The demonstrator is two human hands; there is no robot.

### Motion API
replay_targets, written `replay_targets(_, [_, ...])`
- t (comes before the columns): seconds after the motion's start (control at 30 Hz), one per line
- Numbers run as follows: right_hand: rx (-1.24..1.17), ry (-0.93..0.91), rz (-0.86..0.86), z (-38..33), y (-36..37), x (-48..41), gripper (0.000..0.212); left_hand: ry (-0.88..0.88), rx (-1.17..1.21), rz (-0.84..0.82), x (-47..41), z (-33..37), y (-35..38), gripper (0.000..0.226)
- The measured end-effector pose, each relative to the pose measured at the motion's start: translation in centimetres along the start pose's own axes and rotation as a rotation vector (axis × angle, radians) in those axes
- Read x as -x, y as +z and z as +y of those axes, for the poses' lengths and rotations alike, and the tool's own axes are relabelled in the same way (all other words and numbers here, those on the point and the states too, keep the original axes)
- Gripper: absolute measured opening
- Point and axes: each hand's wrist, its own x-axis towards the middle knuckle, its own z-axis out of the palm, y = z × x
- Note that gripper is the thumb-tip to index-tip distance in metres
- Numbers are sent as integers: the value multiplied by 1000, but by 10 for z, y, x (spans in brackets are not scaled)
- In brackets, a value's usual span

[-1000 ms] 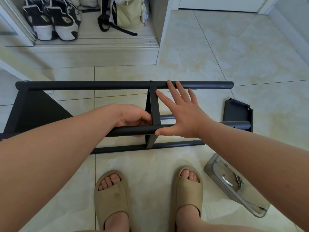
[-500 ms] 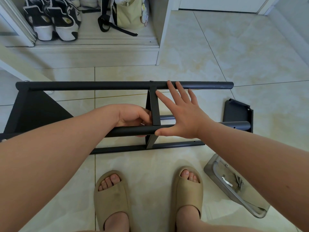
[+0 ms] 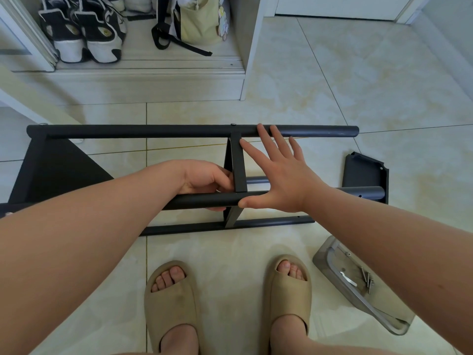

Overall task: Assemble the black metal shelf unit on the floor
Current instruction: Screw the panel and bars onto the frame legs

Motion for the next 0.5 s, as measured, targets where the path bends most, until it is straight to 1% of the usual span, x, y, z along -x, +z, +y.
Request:
replay_targets(0.13, [2,-1,4,0,0,0,119,-17,29,-6,0,0,2,18])
replay_targets(0.27, [1,0,3,0,0,0,119,-81,-44,29,0,1,4,16])
replay_targets(0.37, [-1,0,3,0,0,0,119,-72,-45,42,1,2,4,13])
replay_targets(0.5, [-2,1,4,0,1,0,119,-39,-1,27,1,1,4,15])
